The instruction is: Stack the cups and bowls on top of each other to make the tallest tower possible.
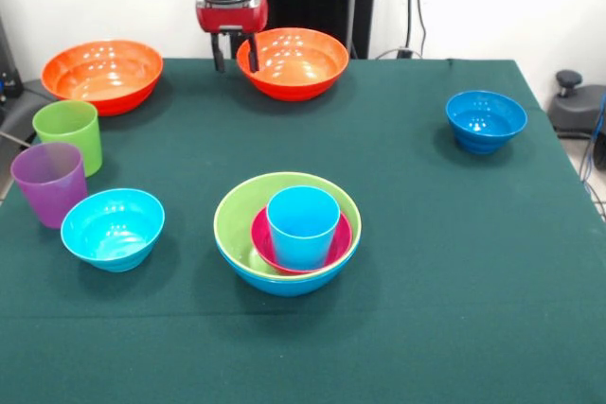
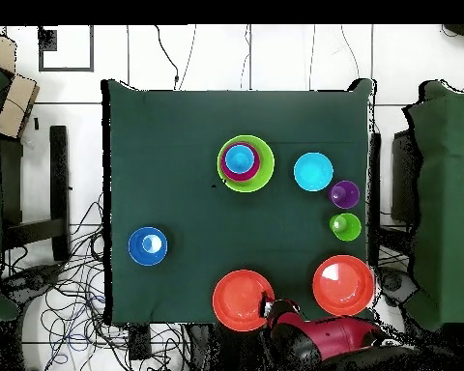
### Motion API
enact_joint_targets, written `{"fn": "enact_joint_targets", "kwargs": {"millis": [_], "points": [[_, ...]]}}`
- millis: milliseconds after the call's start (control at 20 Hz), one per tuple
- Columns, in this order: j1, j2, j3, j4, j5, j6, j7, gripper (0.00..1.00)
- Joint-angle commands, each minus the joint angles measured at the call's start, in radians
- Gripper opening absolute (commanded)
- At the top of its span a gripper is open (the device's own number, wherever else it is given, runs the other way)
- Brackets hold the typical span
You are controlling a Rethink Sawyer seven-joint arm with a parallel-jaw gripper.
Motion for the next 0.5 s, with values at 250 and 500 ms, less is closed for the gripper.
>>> {"fn": "enact_joint_targets", "kwargs": {"millis": [250, 500], "points": [[0.066, 0.021, 0.081, -0.12, -0.002, -0.002, 0.042, 0.0], [0.061, 0.011, 0.1, -0.11, 0.001, 0.023, 0.041, 0.0]]}}
